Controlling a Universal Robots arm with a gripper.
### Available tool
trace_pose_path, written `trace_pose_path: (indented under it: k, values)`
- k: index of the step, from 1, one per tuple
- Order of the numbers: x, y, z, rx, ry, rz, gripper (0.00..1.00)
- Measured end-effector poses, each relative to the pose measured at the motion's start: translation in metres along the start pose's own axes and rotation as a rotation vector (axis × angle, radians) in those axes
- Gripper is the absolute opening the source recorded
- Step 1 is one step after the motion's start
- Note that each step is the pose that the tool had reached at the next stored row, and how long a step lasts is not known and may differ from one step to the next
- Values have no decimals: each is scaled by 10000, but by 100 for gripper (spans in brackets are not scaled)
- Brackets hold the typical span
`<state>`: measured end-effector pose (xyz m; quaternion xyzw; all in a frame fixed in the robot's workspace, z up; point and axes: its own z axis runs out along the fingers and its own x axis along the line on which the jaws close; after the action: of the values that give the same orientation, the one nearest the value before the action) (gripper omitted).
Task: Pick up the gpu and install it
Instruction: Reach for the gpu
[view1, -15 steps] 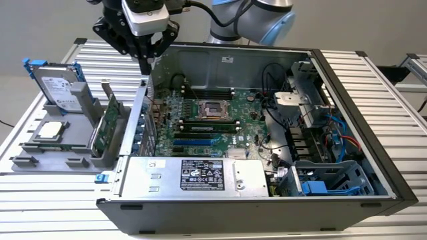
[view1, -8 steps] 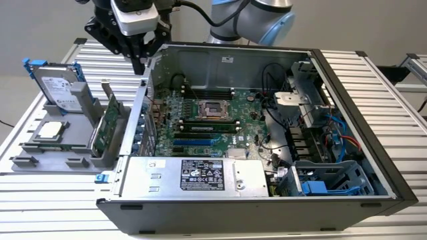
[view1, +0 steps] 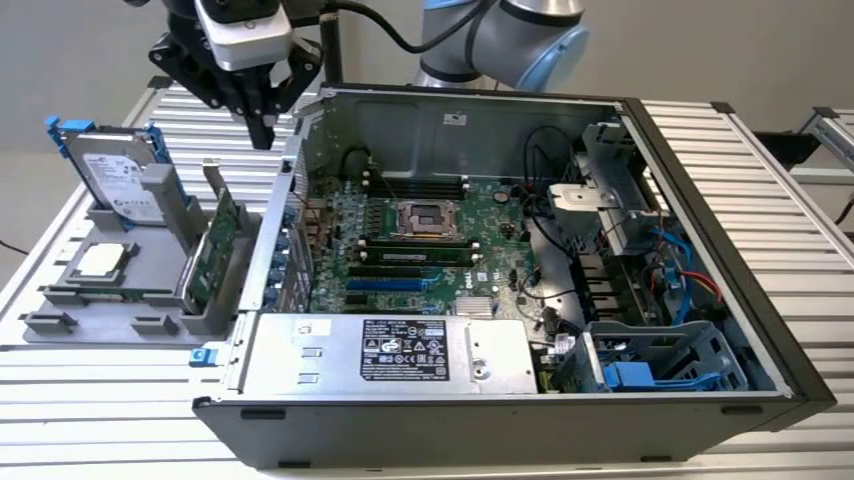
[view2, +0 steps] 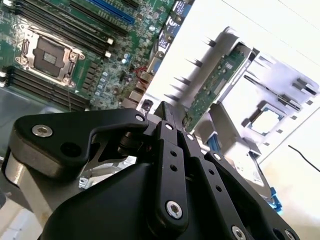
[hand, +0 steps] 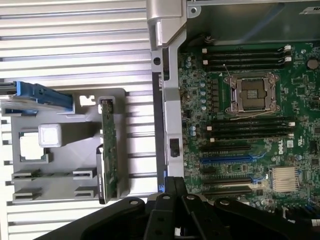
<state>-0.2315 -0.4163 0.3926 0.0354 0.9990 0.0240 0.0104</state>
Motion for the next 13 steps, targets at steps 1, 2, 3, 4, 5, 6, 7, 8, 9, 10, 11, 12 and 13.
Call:
trace_pose_path:
  k: [1,2,3,4,5,6,7,8,9,10,11,12,13]
  values:
    - [18,-1,0,0,1,0,0]
    - [35,-3,-1,0,0,0,0]
    - [53,-4,-1,0,0,0,0]
    - [71,-5,-2,0,1,0,0]
    - [90,-6,-2,0,0,0,0]
    - [107,-8,-3,0,0,0,0]
    - [125,-9,-3,0,0,1,0]
    - [143,-10,-3,0,0,0,0]
    - [161,-11,-3,0,-1,0,0]
    - [179,-13,-4,0,0,-1,0]
    - [197,-14,-4,0,0,-1,0]
    - [215,-15,-5,0,0,-1,0]
    - [232,-16,-5,0,0,0,0]
